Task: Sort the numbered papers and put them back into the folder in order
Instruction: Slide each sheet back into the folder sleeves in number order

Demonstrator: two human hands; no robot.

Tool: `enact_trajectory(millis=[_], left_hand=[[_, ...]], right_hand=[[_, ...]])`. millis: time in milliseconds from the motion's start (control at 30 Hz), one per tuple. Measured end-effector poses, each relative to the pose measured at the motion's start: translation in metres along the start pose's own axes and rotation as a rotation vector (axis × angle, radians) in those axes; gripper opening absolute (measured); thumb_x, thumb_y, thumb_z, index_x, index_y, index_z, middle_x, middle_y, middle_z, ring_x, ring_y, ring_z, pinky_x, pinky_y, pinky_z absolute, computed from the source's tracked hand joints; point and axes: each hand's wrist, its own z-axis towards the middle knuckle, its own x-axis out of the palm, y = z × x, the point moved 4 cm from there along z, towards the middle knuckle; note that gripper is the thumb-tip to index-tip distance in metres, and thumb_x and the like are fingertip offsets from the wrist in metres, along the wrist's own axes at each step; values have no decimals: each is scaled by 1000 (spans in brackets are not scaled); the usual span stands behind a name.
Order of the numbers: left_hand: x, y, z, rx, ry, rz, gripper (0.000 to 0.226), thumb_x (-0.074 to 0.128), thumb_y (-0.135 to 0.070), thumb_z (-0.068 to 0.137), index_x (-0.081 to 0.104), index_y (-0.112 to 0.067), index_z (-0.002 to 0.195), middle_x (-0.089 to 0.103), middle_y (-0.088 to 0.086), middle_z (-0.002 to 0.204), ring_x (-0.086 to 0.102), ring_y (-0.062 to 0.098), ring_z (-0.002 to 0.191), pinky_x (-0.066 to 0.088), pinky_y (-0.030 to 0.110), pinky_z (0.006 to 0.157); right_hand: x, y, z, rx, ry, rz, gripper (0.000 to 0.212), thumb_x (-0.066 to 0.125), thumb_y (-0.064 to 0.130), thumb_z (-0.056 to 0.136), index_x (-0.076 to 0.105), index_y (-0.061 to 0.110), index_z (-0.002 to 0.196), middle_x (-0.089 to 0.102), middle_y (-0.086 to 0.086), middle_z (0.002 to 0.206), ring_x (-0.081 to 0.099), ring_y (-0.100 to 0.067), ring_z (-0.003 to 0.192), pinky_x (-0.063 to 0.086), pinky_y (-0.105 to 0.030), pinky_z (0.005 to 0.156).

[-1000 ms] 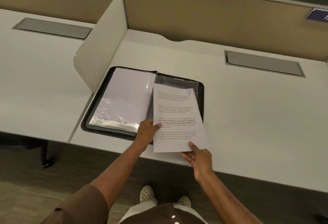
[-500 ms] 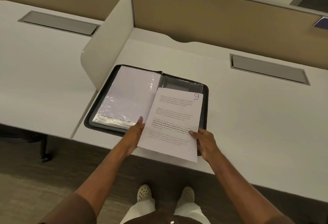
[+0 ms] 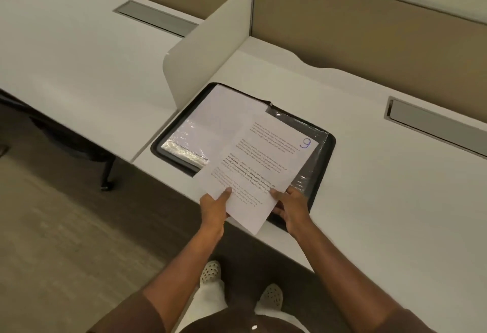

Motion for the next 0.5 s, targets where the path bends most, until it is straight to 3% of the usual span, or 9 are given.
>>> enact_trajectory(millis=[100, 200, 267, 333, 500], left_hand=[[-15, 10, -5, 19, -153, -30, 35, 67, -8, 94, 57, -13, 128, 68, 8, 117, 67, 25, 107, 58, 47, 91], [-41, 19, -13, 26, -271, -96, 35, 67, -6, 94, 57, -8, 127, 68, 12, 120, 68, 27, 108, 57, 47, 95], [-59, 23, -24, 32, -311, -146, 33, 67, -5, 94, 58, -11, 125, 68, 9, 118, 68, 25, 106, 57, 46, 94], [-80, 28, -37, 31, -342, -174, 34, 66, -5, 94, 57, -11, 126, 68, 5, 112, 69, 20, 100, 58, 41, 86], [-128, 45, -59, -5, -380, -140, 40, 69, -10, 93, 56, -16, 130, 68, 10, 119, 67, 31, 108, 55, 53, 95]], right_hand=[[-7, 9, 0, -56, 19, -208, 7, 66, 19, 97, 70, 15, 101, 78, -3, 98, 75, -26, 90, 63, -37, 70], [-18, 28, 7, -417, -55, -662, 12, 63, 28, 98, 71, 22, 91, 74, 3, 88, 71, -16, 77, 63, -35, 74], [-17, 37, 10, -696, -28, -1006, 9, 64, 30, 96, 71, 25, 97, 69, 10, 93, 66, -8, 85, 59, -33, 79], [-10, 38, 16, -881, 39, -1288, 17, 67, 36, 92, 71, 24, 103, 67, 5, 103, 62, -12, 98, 54, -35, 87], [11, 23, 17, -960, 102, -1642, 36, 68, 47, 90, 65, 23, 117, 62, 1, 119, 56, -20, 110, 51, -35, 91]])
